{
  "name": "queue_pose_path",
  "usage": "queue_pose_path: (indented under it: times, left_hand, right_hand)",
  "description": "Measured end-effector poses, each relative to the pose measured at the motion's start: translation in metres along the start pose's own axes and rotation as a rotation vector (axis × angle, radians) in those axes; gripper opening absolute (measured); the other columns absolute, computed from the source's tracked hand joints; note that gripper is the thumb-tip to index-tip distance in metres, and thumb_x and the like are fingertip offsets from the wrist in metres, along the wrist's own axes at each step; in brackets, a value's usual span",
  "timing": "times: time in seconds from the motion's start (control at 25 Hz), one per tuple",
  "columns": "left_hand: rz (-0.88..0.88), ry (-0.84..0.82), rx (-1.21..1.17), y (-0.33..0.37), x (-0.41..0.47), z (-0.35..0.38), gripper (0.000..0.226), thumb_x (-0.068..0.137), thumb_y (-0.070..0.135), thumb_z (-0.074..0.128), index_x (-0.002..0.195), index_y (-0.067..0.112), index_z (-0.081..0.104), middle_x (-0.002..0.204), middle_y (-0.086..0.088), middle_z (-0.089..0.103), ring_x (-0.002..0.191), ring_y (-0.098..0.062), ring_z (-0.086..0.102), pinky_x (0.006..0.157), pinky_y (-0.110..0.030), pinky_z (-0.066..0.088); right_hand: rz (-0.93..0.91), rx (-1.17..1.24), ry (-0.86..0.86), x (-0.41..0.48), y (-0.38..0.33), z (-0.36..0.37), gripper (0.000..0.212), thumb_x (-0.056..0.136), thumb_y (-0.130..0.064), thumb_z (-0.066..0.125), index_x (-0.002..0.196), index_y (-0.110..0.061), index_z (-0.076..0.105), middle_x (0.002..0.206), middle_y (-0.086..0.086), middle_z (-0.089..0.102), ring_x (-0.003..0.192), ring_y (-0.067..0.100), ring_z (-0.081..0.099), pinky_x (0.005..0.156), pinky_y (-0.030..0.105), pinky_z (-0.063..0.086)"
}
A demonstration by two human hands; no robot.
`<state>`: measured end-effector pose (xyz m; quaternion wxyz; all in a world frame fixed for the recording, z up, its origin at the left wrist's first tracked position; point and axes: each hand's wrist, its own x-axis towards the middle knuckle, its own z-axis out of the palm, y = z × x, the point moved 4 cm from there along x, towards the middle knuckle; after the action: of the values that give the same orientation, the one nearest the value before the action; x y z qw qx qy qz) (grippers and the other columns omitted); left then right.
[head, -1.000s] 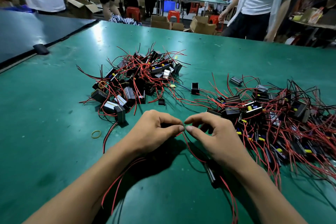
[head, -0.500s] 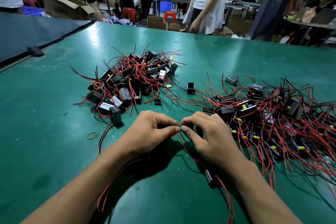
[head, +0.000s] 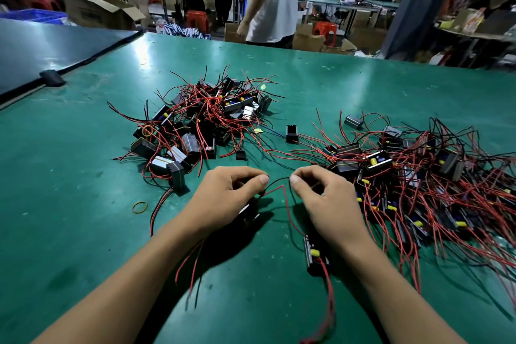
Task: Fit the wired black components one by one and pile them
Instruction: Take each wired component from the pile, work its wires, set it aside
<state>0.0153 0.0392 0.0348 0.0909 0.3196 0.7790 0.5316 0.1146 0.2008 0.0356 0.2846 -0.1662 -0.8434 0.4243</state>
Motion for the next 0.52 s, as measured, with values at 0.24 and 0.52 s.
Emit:
queue_pose_path:
  times: [0.24,0.52]
  left_hand:
    - [-0.07,-0.091,-0.056,0.0,-0.001,0.005,0.016,0.093,0.025,0.064,0.101,0.019,0.077,0.09,0.007,0.076,0.09,-0.012,0.071,0.089,-0.033,0.053]
    - [-0.085,-0.239,-0.064,0.001,-0.005,0.017,0.015,0.094,0.025,0.064,0.103,0.023,0.076,0.09,0.005,0.076,0.082,-0.007,0.069,0.081,-0.021,0.052]
  right_hand:
    - [0.171,0.128,0.293,0.016,0.023,-0.038,0.011,0.094,-0.024,0.067,0.083,-0.023,0.069,0.067,-0.008,0.066,0.06,0.005,0.057,0.066,0.025,0.048]
    - [-0.013,-0.063,0.629,0.011,0.009,-0.068,0.018,0.095,-0.022,0.062,0.112,-0.02,0.064,0.099,0.003,0.058,0.07,-0.005,0.052,0.074,0.012,0.047]
